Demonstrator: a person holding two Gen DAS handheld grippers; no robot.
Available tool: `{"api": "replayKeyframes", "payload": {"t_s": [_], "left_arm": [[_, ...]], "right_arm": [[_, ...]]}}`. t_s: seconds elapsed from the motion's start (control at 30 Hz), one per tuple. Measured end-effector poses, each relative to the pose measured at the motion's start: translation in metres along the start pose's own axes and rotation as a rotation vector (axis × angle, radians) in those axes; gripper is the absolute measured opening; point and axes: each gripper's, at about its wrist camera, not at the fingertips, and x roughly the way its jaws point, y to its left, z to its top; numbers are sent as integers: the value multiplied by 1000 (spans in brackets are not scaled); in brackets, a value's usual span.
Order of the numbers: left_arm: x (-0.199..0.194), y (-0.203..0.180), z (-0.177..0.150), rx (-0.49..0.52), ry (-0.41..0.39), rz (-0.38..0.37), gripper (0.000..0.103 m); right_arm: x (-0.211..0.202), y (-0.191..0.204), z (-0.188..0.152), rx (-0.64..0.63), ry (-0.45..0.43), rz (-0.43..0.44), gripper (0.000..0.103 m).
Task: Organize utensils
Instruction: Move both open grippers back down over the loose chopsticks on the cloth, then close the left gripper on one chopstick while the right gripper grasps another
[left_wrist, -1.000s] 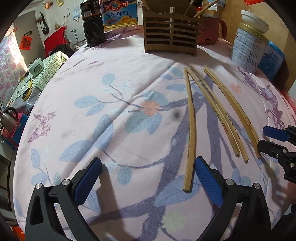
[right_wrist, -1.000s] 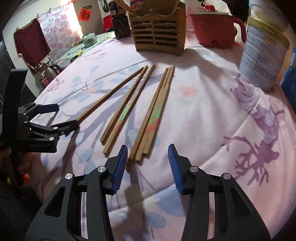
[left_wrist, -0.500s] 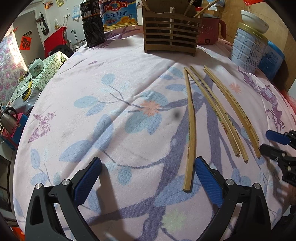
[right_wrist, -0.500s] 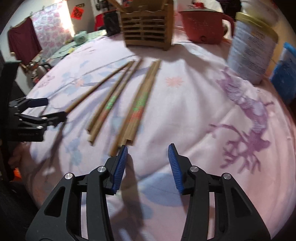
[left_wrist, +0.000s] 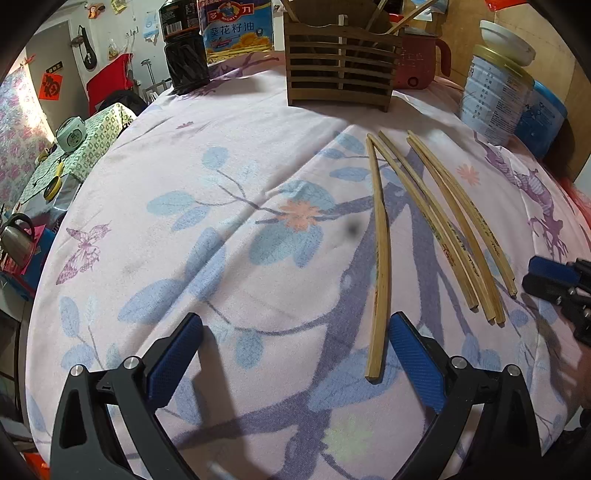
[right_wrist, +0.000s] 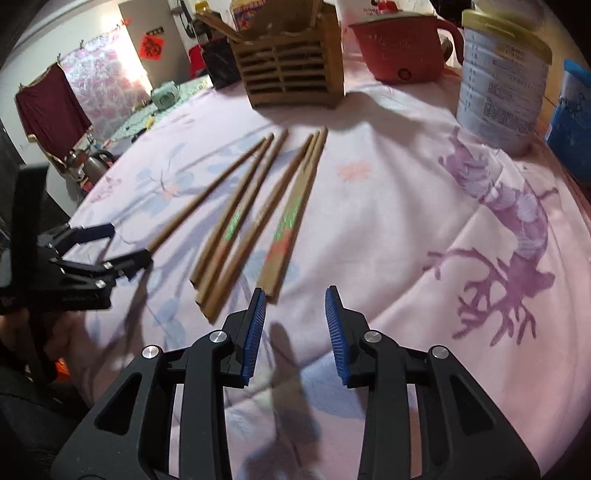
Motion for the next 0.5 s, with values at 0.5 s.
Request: {"api": "replayKeyframes", "payload": {"t_s": [0.5], "left_arm": [[-1,0,0,10,0,-7,99]], "right_arm": [[13,14,13,-28,-21,0,11]]}}
